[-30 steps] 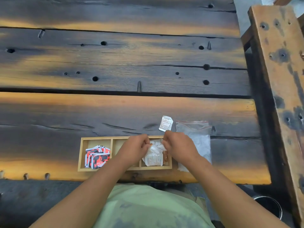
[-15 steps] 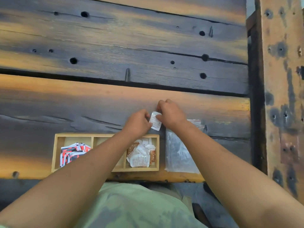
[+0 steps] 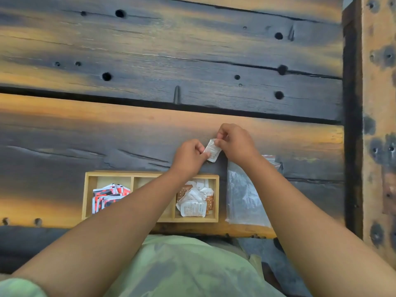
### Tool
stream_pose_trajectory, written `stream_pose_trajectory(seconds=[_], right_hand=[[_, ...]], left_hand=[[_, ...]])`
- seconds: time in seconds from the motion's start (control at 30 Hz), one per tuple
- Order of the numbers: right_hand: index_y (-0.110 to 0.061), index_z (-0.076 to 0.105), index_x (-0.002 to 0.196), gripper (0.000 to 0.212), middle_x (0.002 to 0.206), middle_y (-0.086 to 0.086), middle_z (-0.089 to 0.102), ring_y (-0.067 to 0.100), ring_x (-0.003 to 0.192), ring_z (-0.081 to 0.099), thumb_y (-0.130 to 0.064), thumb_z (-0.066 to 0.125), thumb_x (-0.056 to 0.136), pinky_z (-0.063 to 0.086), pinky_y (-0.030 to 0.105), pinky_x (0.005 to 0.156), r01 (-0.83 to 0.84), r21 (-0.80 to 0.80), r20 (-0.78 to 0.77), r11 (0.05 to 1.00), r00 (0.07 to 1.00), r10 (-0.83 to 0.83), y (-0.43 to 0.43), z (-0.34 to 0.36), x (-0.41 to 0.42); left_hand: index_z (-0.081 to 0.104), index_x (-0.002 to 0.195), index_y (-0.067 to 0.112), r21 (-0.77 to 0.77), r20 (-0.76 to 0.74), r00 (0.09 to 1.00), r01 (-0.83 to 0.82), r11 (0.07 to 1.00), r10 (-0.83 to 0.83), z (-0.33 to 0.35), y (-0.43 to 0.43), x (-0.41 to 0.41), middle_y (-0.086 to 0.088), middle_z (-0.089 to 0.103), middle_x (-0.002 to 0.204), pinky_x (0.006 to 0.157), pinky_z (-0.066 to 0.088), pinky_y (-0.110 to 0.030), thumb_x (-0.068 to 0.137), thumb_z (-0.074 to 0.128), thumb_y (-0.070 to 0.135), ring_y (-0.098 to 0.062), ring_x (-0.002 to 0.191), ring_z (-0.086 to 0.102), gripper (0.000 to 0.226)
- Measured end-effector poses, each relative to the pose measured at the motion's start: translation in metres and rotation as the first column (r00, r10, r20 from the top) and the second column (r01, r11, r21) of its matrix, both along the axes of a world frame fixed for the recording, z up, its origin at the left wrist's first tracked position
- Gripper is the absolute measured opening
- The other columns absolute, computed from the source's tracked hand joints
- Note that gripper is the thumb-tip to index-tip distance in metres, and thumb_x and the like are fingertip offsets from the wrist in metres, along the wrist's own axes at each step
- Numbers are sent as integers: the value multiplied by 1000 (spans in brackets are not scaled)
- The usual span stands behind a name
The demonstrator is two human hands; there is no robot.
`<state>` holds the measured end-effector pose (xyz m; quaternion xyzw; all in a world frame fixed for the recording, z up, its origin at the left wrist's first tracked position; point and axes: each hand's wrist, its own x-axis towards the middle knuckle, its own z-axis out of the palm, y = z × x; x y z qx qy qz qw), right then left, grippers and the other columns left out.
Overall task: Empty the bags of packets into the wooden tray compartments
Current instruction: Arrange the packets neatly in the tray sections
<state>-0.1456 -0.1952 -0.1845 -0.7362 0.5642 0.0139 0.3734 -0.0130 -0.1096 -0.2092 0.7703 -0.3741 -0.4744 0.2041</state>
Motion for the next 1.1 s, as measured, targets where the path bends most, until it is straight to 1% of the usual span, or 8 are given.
stream_pose_trajectory(seconds=[0.13,0.23,0.37,0.5,0.67,0.87,1.0,1.1], right_hand=[[-18,60,80,12,74,-6,62,8,67,53,-17,69,87,37,19,57,154,11,93,988,984,-155,10,9,-1],[-17,61,81,11,79,2,66,14,69,56,-16,70,87,43,27,61,227,63,165,972,958,-235,21,14,-2],[-19,60,90,13,79,1,62,15,71,58,-14,72,86,48,30,67,252,160,279,954,916,-288,41,21,-4],[-15,65,90,10,76,-3,61,12,67,56,-18,73,86,44,28,62,138,182,264,973,947,-184,65,31,-11],[-21,60,81,13,73,-2,56,12,64,50,-21,71,88,39,29,59,41,200,219,979,972,-85,99,29,-20],[-19,60,84,11,71,-4,55,11,63,49,-24,68,90,38,28,58,1,177,152,984,988,-29,135,20,-21],[-20,57,84,15,69,-4,57,16,65,54,-29,67,90,43,33,60,-66,128,51,990,997,60,149,15,-20],[-21,54,88,17,75,-4,60,19,72,58,-33,65,91,45,35,62,-143,41,-50,989,988,145,158,14,-19]], left_hand=[[62,89,12,-49,-64,994,-92,995,89,16,4,7,-4,68,85,67,48,-33,90,69,22,-18,73,59,12],[60,91,13,-69,-137,975,-186,980,176,27,9,12,-17,70,94,72,58,-45,90,69,20,-30,80,68,11],[62,95,10,-120,-195,968,-181,976,155,42,25,14,-14,64,82,55,49,-27,91,69,14,-11,59,59,9],[66,93,15,-173,-220,972,-125,977,85,49,47,15,-6,60,76,60,49,-33,91,69,14,-10,60,56,4],[68,92,17,-174,-149,989,-29,984,3,47,81,13,-15,66,85,66,54,-41,90,70,14,-17,71,59,4],[66,89,20,-151,-50,997,54,987,-62,38,114,10,3,59,75,61,45,-26,89,70,18,-10,67,52,5],[63,88,24,-116,71,976,211,971,-204,35,127,12,2,60,75,65,51,-35,89,69,22,-16,69,57,7],[59,86,24,-97,193,931,331,939,-309,31,133,11,7,58,75,65,47,-33,90,68,25,-17,73,57,10]])
